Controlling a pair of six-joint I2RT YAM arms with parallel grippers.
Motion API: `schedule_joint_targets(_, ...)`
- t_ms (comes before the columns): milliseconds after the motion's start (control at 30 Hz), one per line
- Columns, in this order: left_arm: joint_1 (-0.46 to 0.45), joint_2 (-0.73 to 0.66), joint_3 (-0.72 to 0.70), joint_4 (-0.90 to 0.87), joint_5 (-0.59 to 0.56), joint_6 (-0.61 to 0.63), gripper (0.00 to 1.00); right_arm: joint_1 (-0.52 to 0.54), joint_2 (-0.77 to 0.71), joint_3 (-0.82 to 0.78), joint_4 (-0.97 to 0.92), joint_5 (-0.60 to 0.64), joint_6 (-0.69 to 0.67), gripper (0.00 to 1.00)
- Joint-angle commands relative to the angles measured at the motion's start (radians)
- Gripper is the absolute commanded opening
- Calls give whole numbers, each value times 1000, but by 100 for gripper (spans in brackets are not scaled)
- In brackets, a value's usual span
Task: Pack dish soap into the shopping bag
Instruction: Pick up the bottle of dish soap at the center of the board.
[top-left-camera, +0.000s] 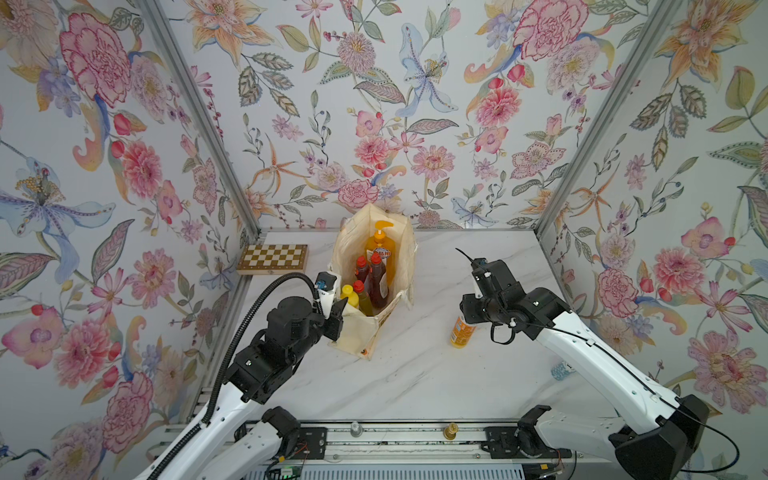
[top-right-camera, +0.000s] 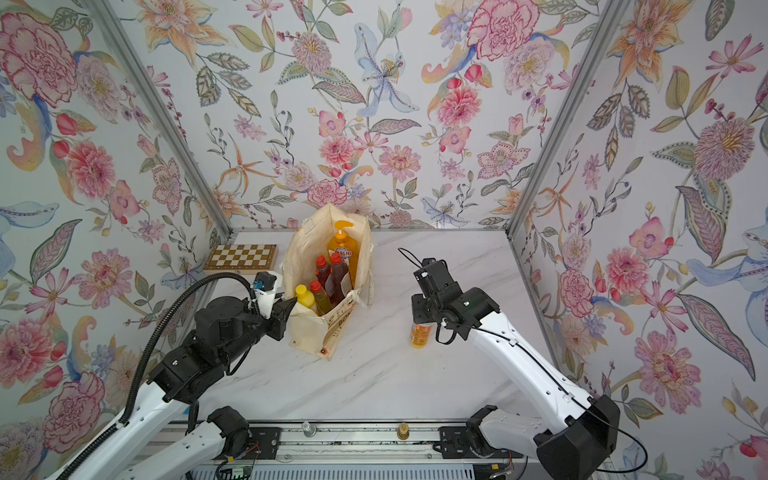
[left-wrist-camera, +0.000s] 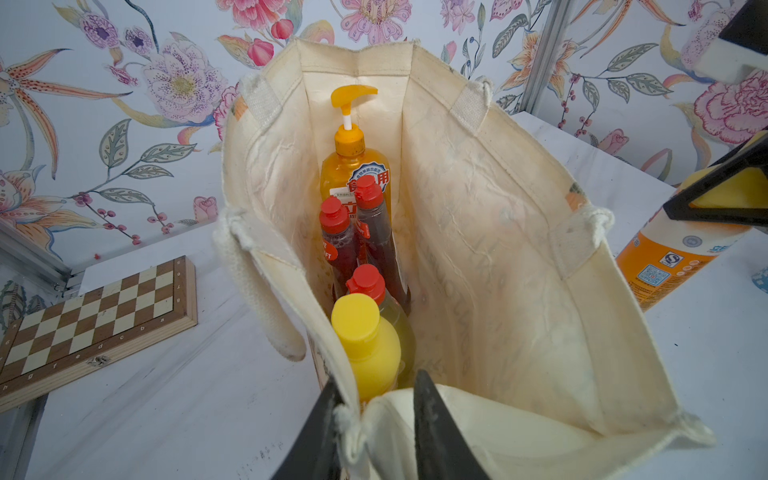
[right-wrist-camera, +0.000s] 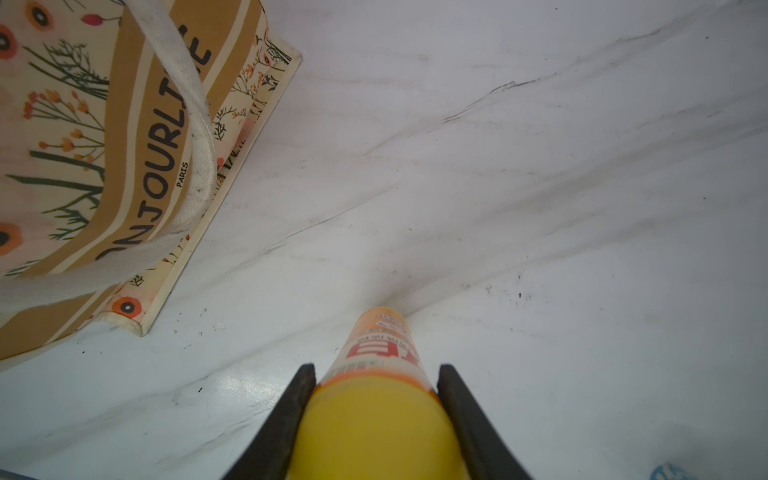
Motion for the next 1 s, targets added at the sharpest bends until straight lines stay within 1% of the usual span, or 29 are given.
schedule_joint_targets(0,-12,-4,15,7,7,-5,27,10,-2,77,67,-16,-14,0)
schedule_joint_targets(233,-12,1,-10,-19,44,-20,27,18,13,130,68,-27,-27,0)
schedule_joint_targets(433,-12,23,-15,-58,66,-14,27,20,66,158,69,-23,-33,0)
schedule_joint_targets(467,-12,30,-12,-67,68,-9,26,23,79,164,69,-20,-35,0)
schedule_joint_targets(533,-12,39,-10,-84,67,-4,17,26,104,171,70,-12,-39,0)
schedule_joint_targets(600,-12,44,-11,-95,58,-3,11,28,129,175,68,-6,-40,0)
schedule_joint_targets(733,-12,42,-12,-93,55,-1,9,32,192,188,70,18,-39,0)
schedule_joint_targets(867,-12,42,-12,-95,60,-10,4,32,257,207,76,60,-41,0)
schedule_joint_targets(967,-11,31,-14,-95,61,-22,1,32,290,219,95,68,-46,0)
